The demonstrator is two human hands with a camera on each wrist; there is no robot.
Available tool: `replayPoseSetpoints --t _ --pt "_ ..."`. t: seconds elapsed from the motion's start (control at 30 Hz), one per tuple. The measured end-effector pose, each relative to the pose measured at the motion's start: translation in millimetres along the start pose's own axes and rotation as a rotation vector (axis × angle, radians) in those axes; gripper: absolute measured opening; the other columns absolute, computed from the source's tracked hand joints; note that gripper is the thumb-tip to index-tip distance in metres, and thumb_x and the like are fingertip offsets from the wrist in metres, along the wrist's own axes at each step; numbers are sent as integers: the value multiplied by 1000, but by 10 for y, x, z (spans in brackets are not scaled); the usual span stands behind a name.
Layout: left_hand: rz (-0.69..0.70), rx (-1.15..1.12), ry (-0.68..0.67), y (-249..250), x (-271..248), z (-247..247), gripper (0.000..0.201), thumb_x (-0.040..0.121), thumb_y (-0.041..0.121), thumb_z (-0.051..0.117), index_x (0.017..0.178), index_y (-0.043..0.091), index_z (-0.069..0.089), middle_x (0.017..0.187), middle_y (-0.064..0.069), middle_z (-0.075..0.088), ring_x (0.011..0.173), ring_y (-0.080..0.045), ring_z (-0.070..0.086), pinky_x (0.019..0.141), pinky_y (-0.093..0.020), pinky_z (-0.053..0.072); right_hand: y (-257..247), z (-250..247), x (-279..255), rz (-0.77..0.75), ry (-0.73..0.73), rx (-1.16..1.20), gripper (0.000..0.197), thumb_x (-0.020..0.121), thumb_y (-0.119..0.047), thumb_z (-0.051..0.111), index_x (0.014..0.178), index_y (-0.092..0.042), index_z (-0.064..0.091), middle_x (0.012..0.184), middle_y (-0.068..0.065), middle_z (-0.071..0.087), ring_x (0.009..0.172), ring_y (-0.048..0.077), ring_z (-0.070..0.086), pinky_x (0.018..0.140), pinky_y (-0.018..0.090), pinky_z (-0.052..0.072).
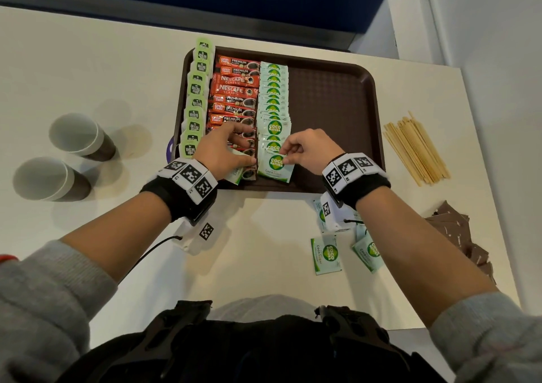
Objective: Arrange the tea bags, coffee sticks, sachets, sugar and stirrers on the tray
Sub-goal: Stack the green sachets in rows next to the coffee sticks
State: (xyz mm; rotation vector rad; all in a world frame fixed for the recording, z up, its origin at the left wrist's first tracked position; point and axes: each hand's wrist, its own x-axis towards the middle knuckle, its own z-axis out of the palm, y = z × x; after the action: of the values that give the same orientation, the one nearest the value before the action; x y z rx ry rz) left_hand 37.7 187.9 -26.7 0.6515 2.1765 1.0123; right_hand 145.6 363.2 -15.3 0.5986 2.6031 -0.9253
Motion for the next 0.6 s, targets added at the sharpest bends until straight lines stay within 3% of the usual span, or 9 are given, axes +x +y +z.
replayPoseSetpoints --t 0.2,0.3,0.4,0.6 --pt "48 151 -123 57 -44 45 43 74 16 80 114 25 65 110 3 65 99 -7 56 85 -17 38 25 101 2 9 34 -41 17 79 -17 75 95 -14 70 91 4 68 78 10 57 75 23 47" --pt "92 291 -177 99 -70 64 42 74 19 79 114 25 68 119 -1 61 110 -16 56 92 -23 40 53 128 1 3 105 -66 20 74 -19 78 91 -15 69 91 1 60 76 10 54 75 23 47" --pt "130 394 -228 140 -100 83 42 77 21 77 118 24 67 124 -4 57 114 -20 53 95 -27 39 81 152 3 26 142 -85 19 73 -19 80 87 -16 67 91 -3 51 76 10 53 73 22 43" --pt "164 505 -304 171 -131 113 47 81 25 74 126 23 61 132 -2 50 120 -19 48 97 -27 35 91 238 18 43 192 -29 18 72 -16 79 81 -16 64 91 -1 50 75 14 56 74 23 44"
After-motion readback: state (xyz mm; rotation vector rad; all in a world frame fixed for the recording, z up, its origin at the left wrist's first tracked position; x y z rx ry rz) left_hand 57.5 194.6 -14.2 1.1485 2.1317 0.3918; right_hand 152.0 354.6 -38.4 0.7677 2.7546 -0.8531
